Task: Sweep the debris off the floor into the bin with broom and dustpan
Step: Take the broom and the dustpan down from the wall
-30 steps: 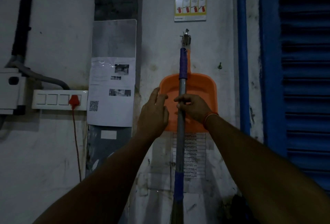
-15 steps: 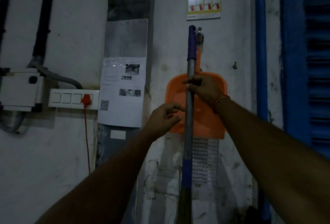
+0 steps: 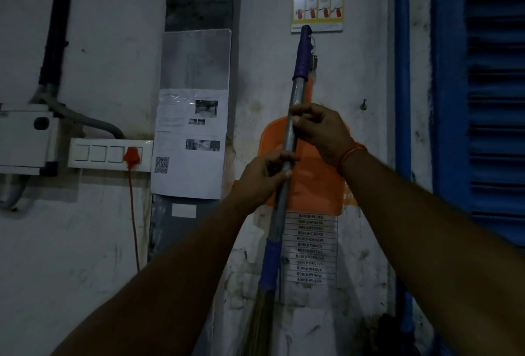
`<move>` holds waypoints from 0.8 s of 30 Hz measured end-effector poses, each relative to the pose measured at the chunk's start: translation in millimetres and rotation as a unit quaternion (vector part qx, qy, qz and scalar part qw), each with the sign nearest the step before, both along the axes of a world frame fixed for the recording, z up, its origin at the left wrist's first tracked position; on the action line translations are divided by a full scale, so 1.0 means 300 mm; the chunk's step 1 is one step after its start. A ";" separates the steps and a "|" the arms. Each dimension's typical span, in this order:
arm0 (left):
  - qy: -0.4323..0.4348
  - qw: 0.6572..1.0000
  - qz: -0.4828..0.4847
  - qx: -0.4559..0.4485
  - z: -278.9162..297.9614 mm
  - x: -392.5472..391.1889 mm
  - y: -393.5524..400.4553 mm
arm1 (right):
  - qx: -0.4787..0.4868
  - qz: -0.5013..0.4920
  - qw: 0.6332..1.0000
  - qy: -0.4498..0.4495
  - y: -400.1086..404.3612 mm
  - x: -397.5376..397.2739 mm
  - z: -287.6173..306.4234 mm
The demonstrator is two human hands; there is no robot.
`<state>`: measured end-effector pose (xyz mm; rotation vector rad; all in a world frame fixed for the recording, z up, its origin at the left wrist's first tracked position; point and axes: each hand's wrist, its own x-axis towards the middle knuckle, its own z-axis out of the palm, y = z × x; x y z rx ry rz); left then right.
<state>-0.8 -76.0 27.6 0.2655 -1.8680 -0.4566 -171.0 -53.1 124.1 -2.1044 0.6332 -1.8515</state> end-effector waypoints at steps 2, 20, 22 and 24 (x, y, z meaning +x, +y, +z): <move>0.007 1.000 -0.005 0.004 0.000 0.021 0.010 | 0.021 0.013 1.000 -0.005 0.028 -0.007 -0.032; 0.016 1.000 0.006 0.022 0.029 0.108 0.238 | 0.181 0.098 0.976 0.065 0.314 0.085 -0.518; 0.020 0.999 0.014 0.022 0.030 0.117 0.265 | 0.202 0.129 0.969 0.060 0.350 0.116 -0.528; 0.024 0.999 0.020 0.025 0.029 0.123 0.288 | 0.215 0.148 0.964 0.059 0.382 0.149 -0.532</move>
